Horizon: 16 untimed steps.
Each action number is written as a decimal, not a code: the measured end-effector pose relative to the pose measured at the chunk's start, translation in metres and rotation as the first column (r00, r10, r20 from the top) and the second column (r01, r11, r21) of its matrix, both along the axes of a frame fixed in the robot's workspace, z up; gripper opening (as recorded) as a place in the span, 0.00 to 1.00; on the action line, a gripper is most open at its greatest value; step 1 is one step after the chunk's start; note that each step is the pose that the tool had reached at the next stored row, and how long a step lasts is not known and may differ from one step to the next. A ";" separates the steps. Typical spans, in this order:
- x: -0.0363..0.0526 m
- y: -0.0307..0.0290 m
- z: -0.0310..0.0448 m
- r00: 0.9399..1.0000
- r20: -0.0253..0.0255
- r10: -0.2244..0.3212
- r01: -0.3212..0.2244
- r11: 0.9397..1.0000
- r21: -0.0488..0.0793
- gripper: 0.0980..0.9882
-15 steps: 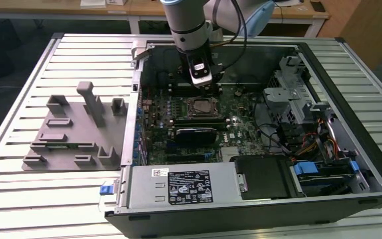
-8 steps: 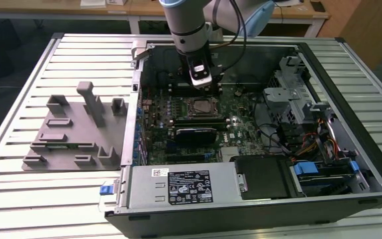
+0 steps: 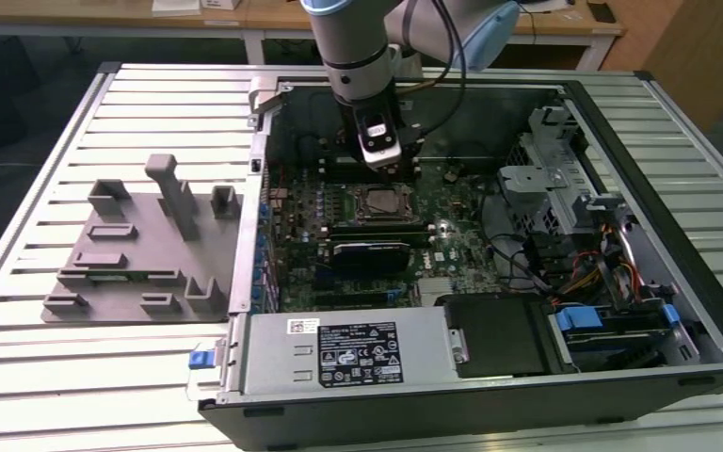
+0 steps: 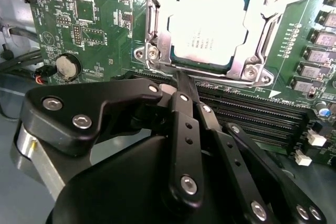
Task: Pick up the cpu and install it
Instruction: 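Install the first cpu locking lever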
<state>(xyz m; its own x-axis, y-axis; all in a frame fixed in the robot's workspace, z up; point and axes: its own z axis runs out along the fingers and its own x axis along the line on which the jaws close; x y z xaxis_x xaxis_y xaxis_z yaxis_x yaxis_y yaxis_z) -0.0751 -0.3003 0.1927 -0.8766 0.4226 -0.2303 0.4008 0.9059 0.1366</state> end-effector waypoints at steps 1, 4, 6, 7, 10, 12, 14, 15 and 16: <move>0.0000 -0.0001 -0.0002 1.000 0.000 0.000 0.000 1.000 -0.002 0.01; 0.0000 -0.0002 -0.0019 1.000 0.000 0.000 0.000 1.000 -0.004 0.01; -0.0001 -0.0002 -0.0024 1.000 0.000 0.000 0.000 1.000 -0.004 0.01; -0.0001 -0.0002 -0.0024 1.000 0.000 0.000 0.000 1.000 -0.003 0.01; -0.0001 -0.0002 -0.0025 1.000 0.000 0.000 0.000 1.000 0.013 0.01; 0.0000 -0.0001 -0.0024 1.000 0.000 0.000 0.000 1.000 0.017 0.01; 0.0000 -0.0001 -0.0015 1.000 0.000 0.000 0.000 1.000 0.018 0.01; 0.0000 -0.0001 -0.0007 1.000 0.000 0.000 0.000 1.000 0.018 0.01; 0.0000 -0.0002 0.0004 1.000 0.000 0.000 0.000 1.000 0.017 0.01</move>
